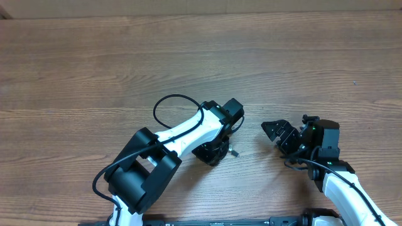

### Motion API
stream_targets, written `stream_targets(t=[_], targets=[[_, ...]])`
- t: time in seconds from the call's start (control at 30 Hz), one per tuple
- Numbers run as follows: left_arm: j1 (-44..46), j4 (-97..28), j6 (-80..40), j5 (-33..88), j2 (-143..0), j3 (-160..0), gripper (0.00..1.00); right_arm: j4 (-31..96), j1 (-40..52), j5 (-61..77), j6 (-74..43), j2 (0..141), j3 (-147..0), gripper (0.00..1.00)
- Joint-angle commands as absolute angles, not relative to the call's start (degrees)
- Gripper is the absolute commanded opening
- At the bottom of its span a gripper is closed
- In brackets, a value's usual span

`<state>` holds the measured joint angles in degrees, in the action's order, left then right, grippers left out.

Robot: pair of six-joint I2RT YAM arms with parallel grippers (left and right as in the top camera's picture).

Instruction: Untangle cables

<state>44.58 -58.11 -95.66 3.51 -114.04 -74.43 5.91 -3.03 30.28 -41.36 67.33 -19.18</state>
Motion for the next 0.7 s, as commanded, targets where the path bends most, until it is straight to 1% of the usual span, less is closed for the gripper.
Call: stream_targets(t=[0.0, 0.1, 0.23, 0.27, 0.3, 0.33, 0.4, 0.43, 0.53, 0.57, 0.63, 0.67], targets=[[43.2, -59.9, -89.2, -2.0, -115.5, -73.8, 0.04, 6.2, -3.4, 31.0, -40.0, 66.9, -19.6, 1.00], [39.9, -63.5, -75.2, -8.4, -112.9, -75.7, 0.04, 7.1, -3.4, 31.0, -40.0, 66.9, -19.6, 1.00], [35.0, -68.5, -52.3, -19.2, -108.8, -79.0, 0.04, 7.2, -3.4, 31.0, -40.0, 66.9, -19.6, 1.00], [34.0, -69.0, -47.4, -20.4, -108.1, -79.7, 0.07, 7.2, -3.4, 31.0, -40.0, 66.9, -19.6, 1.00], [33.2, -69.0, -43.4, -20.7, -107.5, -80.1, 0.11, 7.2, -3.4, 31.0, -40.0, 66.9, -19.6, 1.00], [32.4, -68.9, -40.2, -20.7, -107.1, -80.4, 0.28, 7.2, -3.4, 31.0, -40.0, 66.9, -19.6, 1.00], [31.2, -68.7, -38.1, -20.0, -106.7, -80.5, 0.95, 7.2, -3.4, 31.0, -40.0, 66.9, -19.6, 1.00], [30.8, -68.6, -38.1, -19.0, -106.7, -80.5, 1.00, 7.2, -3.4, 31.0, -40.0, 66.9, -19.6, 1.00], [29.9, -68.4, -38.5, -15.6, -106.8, -79.9, 1.00, 7.3, -3.4, 31.0, -40.0, 66.9, -19.6, 1.00], [29.8, -68.4, -39.9, -15.3, -106.8, -79.6, 0.92, 7.3, -3.4, 31.0, -40.0, 66.9, -19.6, 1.00], [29.5, -69.5, -46.8, -15.3, -106.8, -78.5, 0.78, 7.8, -3.4, 30.9, -40.0, 66.9, -19.6, 1.00], [29.1, -70.5, -52.5, -15.4, -106.8, -77.8, 0.77, 8.0, -3.4, 30.7, -40.0, 66.9, -19.6, 0.99]])
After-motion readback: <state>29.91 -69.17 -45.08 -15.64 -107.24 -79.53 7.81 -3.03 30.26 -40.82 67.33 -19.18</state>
